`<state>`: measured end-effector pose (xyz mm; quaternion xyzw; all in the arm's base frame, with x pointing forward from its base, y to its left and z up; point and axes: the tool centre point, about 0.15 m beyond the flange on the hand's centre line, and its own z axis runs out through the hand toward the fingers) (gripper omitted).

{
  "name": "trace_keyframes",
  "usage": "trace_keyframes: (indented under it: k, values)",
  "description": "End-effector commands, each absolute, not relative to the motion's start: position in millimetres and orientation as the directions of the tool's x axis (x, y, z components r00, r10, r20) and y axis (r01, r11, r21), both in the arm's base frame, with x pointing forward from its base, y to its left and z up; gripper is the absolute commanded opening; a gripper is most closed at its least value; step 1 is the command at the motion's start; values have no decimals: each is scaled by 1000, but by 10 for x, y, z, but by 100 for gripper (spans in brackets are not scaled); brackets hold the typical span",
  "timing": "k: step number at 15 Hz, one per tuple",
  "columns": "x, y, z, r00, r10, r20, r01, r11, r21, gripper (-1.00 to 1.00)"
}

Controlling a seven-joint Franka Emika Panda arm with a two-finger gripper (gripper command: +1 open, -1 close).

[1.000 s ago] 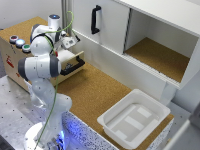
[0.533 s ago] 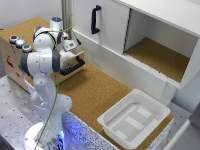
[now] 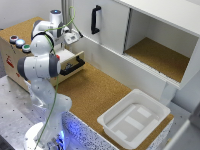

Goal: Place the pink object in the drawer

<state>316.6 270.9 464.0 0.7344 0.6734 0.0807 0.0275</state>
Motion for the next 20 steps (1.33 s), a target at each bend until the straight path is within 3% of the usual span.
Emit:
trace_keyframes:
  k: [1, 16, 20]
  values:
    - [3089, 2541, 4879, 66, 995, 71, 979, -78, 187, 100]
    - [3064, 2618, 4851, 73, 993, 93, 979, -90, 183, 100]
    - [2921, 3028, 5263, -10, 996, 87, 977, -8, 213, 100]
